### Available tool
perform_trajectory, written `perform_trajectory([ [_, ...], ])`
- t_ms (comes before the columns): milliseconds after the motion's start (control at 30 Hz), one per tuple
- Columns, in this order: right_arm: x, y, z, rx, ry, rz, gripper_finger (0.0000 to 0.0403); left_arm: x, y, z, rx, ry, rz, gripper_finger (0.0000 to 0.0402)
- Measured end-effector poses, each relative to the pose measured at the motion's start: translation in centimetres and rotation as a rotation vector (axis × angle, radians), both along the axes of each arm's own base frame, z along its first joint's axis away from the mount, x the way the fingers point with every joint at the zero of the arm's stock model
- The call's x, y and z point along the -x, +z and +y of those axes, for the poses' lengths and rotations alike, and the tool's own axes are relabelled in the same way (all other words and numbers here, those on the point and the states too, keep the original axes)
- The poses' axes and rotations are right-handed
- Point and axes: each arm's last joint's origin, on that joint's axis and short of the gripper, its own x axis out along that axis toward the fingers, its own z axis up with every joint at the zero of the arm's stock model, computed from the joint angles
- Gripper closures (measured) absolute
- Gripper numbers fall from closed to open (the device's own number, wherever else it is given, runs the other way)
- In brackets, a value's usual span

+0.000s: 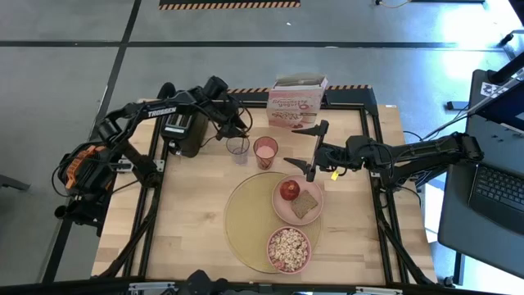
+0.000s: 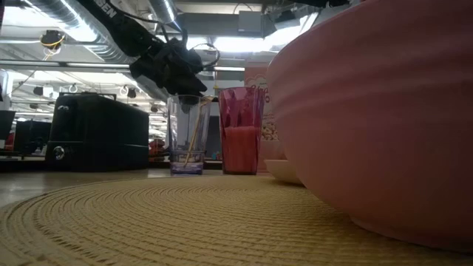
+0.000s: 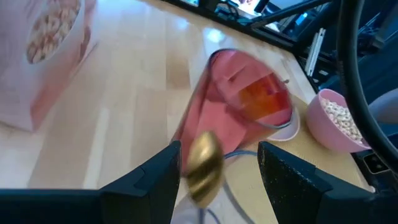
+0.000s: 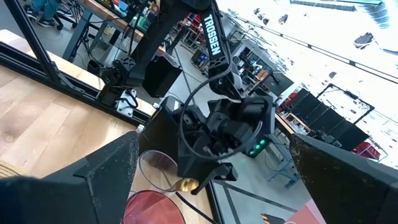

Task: Arrange a breakfast setting
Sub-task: Put the gold spoon to the right of the pink bowl on the brown table mat

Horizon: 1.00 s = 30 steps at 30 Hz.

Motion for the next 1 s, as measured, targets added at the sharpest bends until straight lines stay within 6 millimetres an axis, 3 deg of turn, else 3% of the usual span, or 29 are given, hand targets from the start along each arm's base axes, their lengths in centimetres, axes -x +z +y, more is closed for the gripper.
perform_trajectory([
  [233,0.0,0.0,0.0,0.000,0.000,0.000,0.0017,-0.5,-1.5,0.3,0.028,-0.030,0.016,0.0198],
  [400,0.0,0.0,0.0,0.000,0.000,0.001,0.0017,-0.4,-1.5,0.3,0.026,-0.063,-0.012,0.0210],
  [1000,0.0,-0.1,0.0,0.002,0.000,0.014,0.0017,-0.4,-0.9,1.0,0.039,-0.080,-0.096,0.0391],
])
